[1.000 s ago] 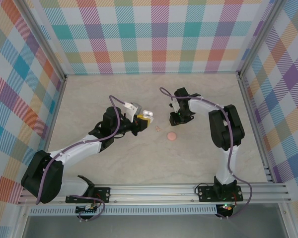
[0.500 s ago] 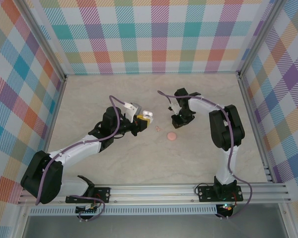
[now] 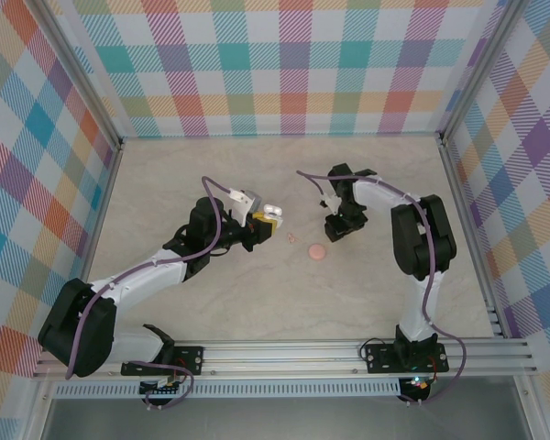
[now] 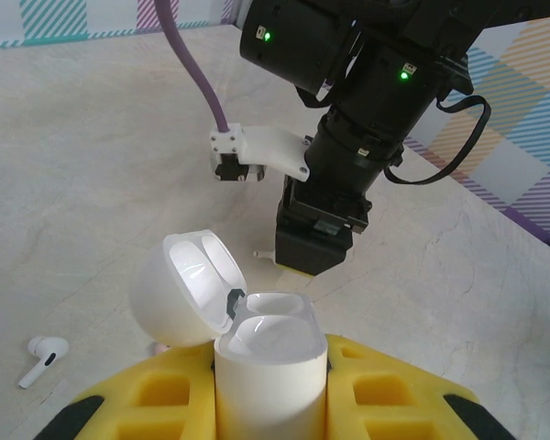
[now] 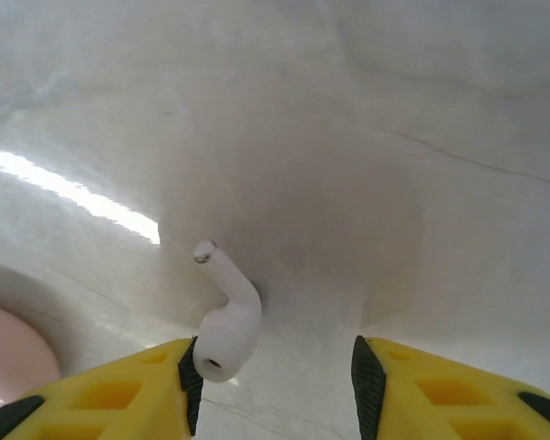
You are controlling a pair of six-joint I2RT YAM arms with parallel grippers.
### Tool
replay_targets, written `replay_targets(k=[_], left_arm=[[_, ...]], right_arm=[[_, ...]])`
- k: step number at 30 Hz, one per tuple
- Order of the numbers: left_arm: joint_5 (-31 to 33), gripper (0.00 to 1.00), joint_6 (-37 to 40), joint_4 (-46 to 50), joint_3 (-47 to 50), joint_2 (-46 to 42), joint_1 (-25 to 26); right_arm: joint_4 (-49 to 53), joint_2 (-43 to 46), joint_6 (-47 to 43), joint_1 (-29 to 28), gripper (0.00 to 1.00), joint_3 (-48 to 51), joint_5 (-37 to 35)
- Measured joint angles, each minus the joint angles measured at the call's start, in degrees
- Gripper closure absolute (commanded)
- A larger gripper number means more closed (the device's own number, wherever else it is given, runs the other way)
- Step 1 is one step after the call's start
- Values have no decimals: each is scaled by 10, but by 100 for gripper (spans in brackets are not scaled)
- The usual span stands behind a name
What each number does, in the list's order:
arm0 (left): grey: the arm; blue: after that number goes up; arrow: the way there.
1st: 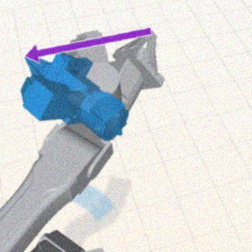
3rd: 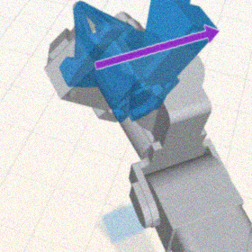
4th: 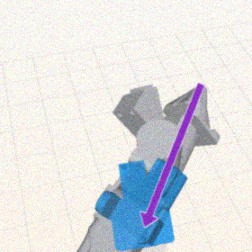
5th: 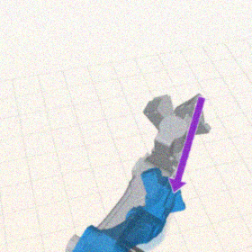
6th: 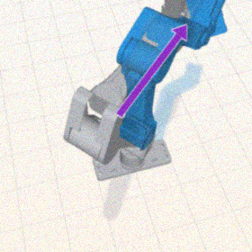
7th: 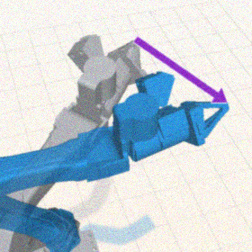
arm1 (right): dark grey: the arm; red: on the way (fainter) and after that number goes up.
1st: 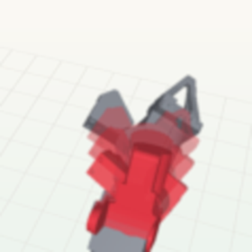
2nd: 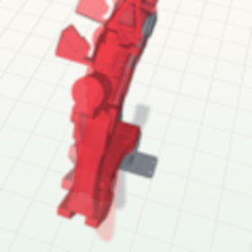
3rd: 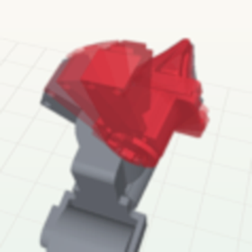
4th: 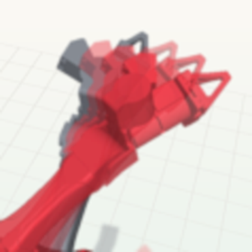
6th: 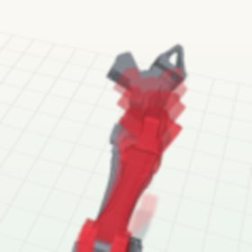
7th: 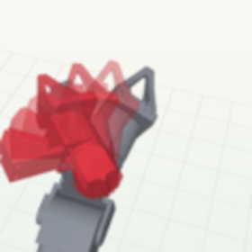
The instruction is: Insert the wireless bluetooth earbuds into the charging case
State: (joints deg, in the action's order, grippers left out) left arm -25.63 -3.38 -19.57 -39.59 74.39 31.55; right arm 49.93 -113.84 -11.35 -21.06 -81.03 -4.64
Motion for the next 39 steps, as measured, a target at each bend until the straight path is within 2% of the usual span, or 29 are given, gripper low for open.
replay_targets(k=[8, 13, 24, 31, 39], left_arm=[[0, 100, 0, 1, -3, 0, 0], [0, 100, 0, 1, -7, 0, 0], [-3, 100, 0, 1, -8, 0, 0], [-4, 100, 0, 1, -9, 0, 0], [-4, 100, 0, 1, -9, 0, 0]], right_arm=[[1, 5, 12, 1, 52, 0, -55], [1, 19, 22, 1, 52, 0, -64], [-24, 80, 74, 16, 52, 32, 31], [-24, 47, 79, 31, 52, 26, 55], [-23, -13, 82, 33, 58, -5, 65]])
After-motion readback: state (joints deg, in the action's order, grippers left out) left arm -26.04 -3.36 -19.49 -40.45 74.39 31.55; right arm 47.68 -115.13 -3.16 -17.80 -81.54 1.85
